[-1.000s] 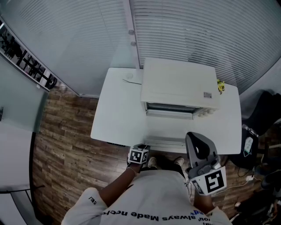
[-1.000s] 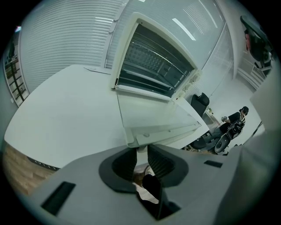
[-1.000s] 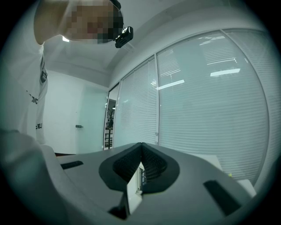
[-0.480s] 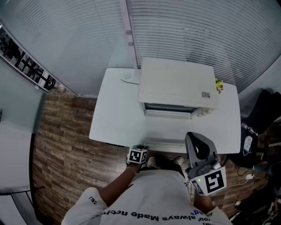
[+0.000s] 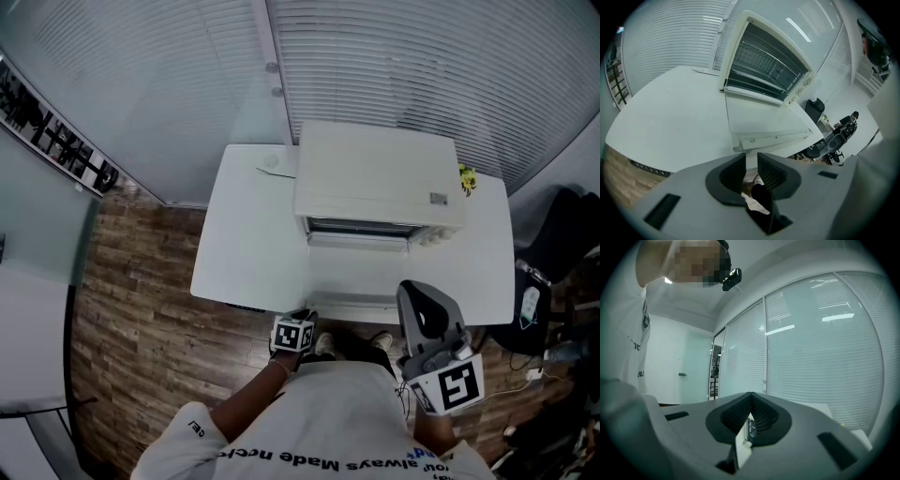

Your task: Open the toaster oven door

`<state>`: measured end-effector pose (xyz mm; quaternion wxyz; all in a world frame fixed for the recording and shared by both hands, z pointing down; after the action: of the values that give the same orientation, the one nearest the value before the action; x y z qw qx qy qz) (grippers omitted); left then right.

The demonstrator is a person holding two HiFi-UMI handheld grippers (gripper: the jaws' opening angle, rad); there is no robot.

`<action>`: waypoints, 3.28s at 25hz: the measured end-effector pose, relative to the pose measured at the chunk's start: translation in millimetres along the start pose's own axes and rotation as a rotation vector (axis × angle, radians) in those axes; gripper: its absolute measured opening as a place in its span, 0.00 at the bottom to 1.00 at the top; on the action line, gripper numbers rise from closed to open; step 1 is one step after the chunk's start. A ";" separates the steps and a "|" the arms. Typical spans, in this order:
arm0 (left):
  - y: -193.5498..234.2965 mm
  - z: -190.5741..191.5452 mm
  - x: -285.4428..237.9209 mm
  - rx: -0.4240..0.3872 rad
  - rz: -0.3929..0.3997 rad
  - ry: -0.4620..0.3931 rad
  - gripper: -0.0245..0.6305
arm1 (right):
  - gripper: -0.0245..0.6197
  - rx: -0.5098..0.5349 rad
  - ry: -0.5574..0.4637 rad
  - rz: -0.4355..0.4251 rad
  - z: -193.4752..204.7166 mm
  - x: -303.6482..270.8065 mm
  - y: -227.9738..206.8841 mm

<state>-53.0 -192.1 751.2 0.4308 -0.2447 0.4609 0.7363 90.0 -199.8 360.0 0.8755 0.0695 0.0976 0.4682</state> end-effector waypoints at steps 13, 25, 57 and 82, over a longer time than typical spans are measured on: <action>-12.3 -1.9 27.5 0.011 0.030 -0.040 0.17 | 0.05 -0.007 0.000 0.015 4.2 5.8 2.6; -49.7 -75.6 73.4 -0.057 0.107 -0.237 0.12 | 0.05 0.005 0.014 0.030 6.7 11.9 2.9; -189.2 -228.4 274.1 -0.352 0.380 -0.836 0.10 | 0.05 0.029 0.030 0.046 3.2 11.8 -6.7; -198.0 -241.5 301.1 -0.390 0.392 -0.919 0.10 | 0.05 0.054 0.041 0.053 -0.1 4.2 -12.2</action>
<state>-44.9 -243.4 320.5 0.3892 0.1180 0.1166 0.9061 102.1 -203.0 356.8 0.8583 0.0861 0.1261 0.4899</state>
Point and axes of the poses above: the fingertips, and each gripper's own axes: x backward along the fingers, y to its left, z out of its underside, the point moved 1 cm from there along x, backward along the fingers, and after that the axes turned 9 degrees about x, right-handed, at the moved point
